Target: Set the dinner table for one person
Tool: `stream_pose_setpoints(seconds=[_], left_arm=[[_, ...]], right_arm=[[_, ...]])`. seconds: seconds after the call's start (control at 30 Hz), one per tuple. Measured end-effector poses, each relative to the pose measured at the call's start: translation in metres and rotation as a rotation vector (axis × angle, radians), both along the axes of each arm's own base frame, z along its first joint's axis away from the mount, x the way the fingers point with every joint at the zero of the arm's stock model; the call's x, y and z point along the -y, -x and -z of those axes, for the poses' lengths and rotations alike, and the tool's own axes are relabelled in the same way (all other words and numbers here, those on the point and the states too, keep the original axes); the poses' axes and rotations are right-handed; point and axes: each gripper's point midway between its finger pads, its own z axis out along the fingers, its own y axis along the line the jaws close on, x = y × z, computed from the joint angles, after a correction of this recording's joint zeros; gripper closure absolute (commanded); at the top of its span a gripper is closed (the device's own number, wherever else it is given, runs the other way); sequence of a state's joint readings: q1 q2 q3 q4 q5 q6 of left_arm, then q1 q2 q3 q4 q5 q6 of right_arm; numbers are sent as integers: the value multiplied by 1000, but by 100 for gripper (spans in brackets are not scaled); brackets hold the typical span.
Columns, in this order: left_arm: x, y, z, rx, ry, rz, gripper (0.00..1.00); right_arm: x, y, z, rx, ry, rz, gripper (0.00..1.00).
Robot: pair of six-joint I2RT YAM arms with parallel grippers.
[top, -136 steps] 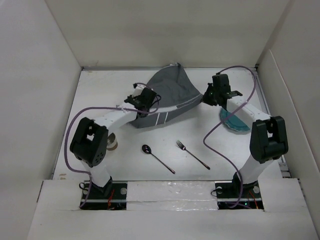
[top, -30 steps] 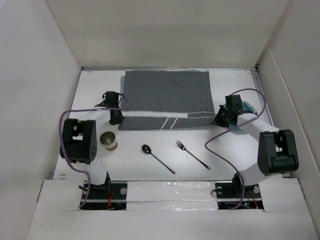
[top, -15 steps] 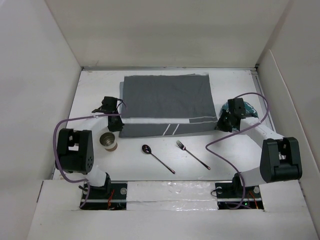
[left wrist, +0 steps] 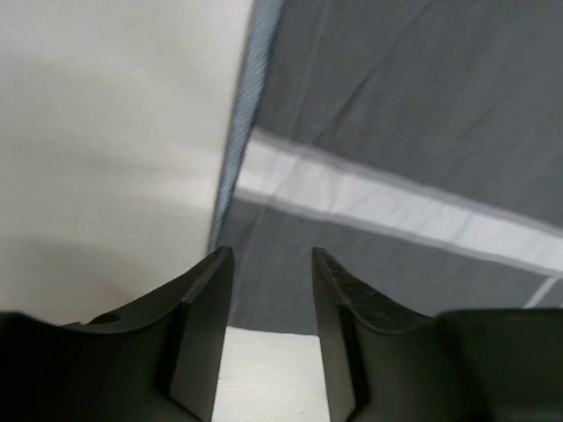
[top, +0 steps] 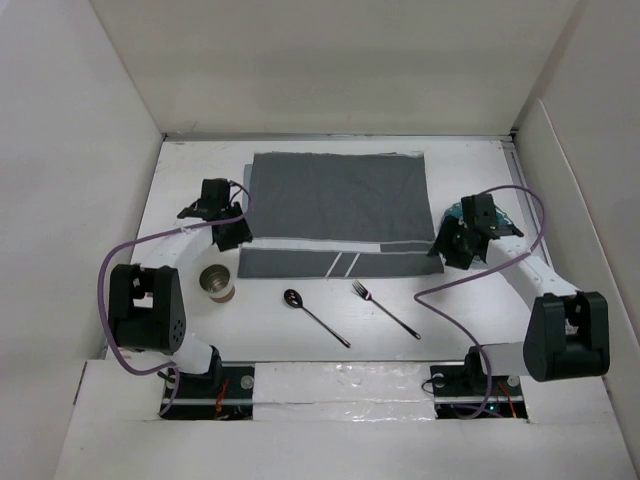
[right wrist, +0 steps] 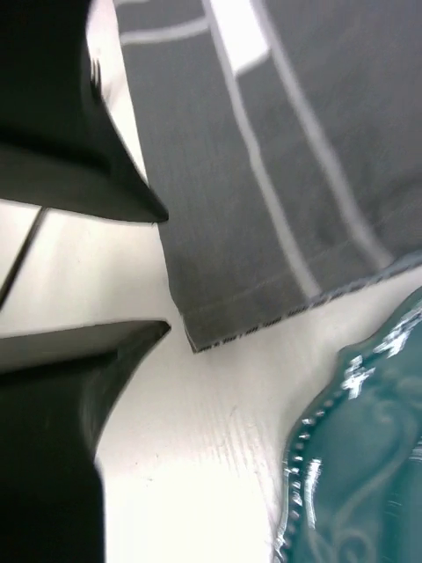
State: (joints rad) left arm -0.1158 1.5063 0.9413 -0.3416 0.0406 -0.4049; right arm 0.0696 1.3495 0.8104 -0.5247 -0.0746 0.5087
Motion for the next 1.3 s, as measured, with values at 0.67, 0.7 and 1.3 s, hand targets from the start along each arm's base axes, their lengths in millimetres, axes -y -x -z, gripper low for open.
stream_pose_setpoints(seconds=[0.67, 0.7, 1.3], left_arm=[[129, -15, -129, 342, 337, 335, 92], [136, -8, -123, 321, 345, 356, 91], [138, -4, -112, 286, 335, 378, 86]], right_arm=[[124, 7, 16, 94, -248, 782, 24], [123, 4, 18, 90, -267, 794, 25], [139, -44, 35, 151, -451, 1029, 100]])
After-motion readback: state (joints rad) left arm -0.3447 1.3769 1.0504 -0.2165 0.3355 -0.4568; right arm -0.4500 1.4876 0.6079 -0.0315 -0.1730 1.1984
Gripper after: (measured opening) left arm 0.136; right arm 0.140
